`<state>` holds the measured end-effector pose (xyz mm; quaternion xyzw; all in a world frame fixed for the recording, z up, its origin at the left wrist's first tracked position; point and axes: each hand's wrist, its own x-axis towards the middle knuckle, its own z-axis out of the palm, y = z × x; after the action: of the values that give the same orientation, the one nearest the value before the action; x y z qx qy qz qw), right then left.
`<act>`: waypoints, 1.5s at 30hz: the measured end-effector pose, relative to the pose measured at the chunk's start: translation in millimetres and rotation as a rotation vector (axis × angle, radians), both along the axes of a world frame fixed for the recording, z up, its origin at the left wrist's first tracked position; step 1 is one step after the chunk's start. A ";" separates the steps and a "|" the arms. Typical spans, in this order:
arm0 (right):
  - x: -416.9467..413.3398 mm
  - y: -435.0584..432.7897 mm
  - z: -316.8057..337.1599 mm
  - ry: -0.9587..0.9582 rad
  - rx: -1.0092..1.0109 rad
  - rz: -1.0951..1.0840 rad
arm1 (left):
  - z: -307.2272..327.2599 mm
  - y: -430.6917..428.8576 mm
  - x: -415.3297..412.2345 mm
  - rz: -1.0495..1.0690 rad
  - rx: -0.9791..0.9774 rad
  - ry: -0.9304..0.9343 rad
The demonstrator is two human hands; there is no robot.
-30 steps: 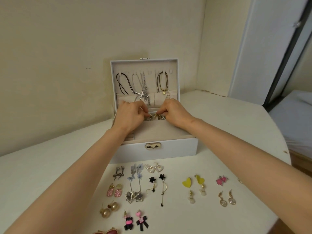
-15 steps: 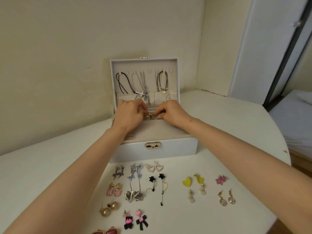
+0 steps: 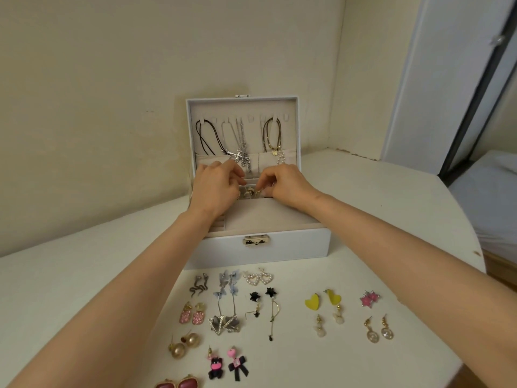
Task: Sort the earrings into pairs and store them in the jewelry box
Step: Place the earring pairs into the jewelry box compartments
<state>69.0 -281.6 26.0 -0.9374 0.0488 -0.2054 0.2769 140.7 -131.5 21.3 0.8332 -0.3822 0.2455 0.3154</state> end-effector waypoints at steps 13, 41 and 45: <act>0.2 1.1 -1.7 -0.050 0.042 0.069 | -1.4 -0.4 2.3 0.009 0.015 -0.017; 5.2 -1.4 4.1 -0.021 -0.072 -0.070 | 1.6 1.6 -3.5 -0.015 -0.037 0.016; -11.2 -2.1 8.7 -0.034 -0.027 -0.034 | 10.5 6.4 -11.5 -0.028 -0.136 0.032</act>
<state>57.8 -283.6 34.7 -0.9365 0.0572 -0.2268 0.2613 129.2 -125.1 31.8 0.8083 -0.3711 0.2533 0.3804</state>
